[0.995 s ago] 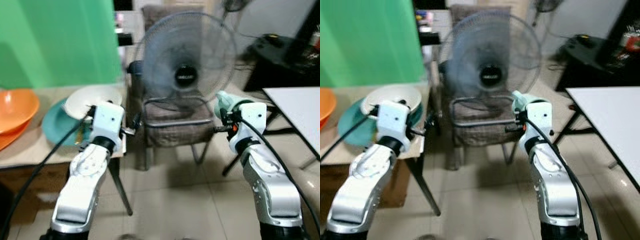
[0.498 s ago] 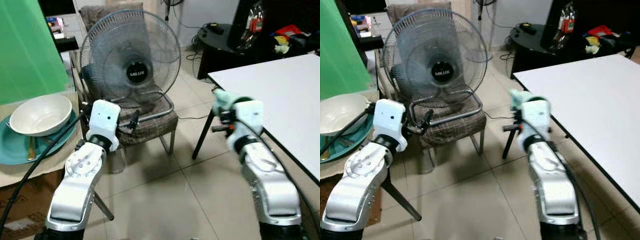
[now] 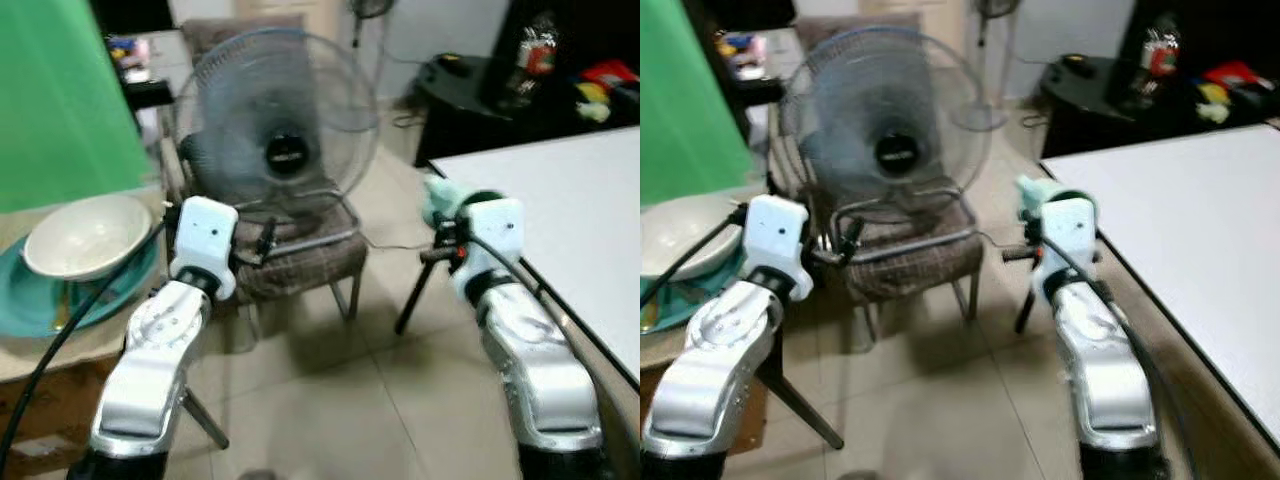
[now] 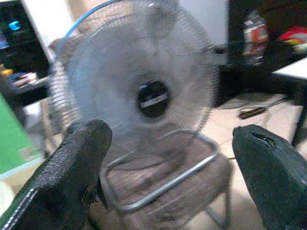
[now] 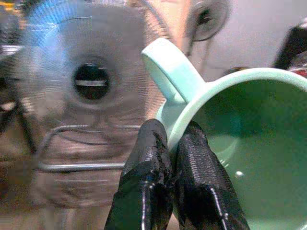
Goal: Setting the table
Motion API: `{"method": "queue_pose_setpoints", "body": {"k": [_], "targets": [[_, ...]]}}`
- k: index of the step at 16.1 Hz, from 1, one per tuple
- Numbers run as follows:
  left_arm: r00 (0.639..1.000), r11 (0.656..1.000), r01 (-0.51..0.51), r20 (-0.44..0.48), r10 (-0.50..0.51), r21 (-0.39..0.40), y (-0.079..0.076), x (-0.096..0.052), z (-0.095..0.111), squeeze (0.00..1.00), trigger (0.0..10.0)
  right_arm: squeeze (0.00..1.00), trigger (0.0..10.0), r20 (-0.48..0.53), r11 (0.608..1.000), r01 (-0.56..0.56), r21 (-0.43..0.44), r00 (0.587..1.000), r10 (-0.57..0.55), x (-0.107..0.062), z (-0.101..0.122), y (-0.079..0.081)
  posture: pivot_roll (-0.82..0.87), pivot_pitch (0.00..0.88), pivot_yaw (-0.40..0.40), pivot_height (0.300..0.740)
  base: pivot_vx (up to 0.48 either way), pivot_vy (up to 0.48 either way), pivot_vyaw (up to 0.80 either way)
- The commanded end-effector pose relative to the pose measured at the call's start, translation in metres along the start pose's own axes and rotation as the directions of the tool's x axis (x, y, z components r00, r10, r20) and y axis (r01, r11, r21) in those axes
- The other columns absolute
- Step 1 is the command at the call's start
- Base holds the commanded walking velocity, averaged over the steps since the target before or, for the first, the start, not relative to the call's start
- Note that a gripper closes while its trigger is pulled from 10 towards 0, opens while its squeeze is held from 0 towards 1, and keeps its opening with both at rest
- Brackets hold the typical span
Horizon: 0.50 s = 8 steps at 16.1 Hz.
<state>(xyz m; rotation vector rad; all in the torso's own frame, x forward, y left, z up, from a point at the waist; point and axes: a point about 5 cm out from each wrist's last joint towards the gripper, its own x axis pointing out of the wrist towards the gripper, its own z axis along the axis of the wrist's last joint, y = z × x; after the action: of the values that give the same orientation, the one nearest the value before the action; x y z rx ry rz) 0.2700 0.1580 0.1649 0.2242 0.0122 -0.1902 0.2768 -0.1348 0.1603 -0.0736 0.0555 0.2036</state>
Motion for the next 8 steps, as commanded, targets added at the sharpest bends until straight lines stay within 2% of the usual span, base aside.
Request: {"method": "queue_pose_setpoints", "body": {"k": [1, 5, 6, 8], "targets": [[1.000, 1.000, 0.008, 0.006, -0.008, -0.005, -0.0017, 0.0014, 0.0023, 0.00, 10.0, 0.00, 10.0, 0.019, 1.000, 0.017, -0.006, 1.000, -0.017, -0.0010, 0.0049, -0.0054, 0.07, 0.000, -0.011, 0.740, 0.360, 0.000, 0.00], [1.000, 1.000, 0.009, 0.005, -0.009, 0.006, 0.0013, 0.0016, 0.0022, 0.00, 10.0, 0.00, 10.0, 0.024, 1.000, 0.003, 0.004, 1.000, -0.003, 0.0011, 0.0057, -0.0019, 0.07, 0.000, -0.015, 0.740, 0.351, 0.000, 0.00], [1.000, 1.000, 0.008, 0.005, -0.008, 0.004, 0.0016, 0.0015, 0.0016, 0.00, 10.0, 0.00, 10.0, 0.023, 1.000, 0.004, 0.006, 1.000, -0.004, 0.0012, 0.0055, -0.0020, 0.07, 0.000, -0.012, 0.740, 0.345, 0.000, -0.80], [1.000, 1.000, 0.013, 0.003, -0.013, 0.004, 0.0011, 0.0021, 0.0009, 0.00, 10.0, 0.00, 10.0, 0.020, 1.000, 0.012, 0.010, 1.000, -0.012, 0.0010, 0.0060, -0.0036, 0.07, 0.000, -0.011, 0.740, 0.345, 0.000, 0.00]]}}
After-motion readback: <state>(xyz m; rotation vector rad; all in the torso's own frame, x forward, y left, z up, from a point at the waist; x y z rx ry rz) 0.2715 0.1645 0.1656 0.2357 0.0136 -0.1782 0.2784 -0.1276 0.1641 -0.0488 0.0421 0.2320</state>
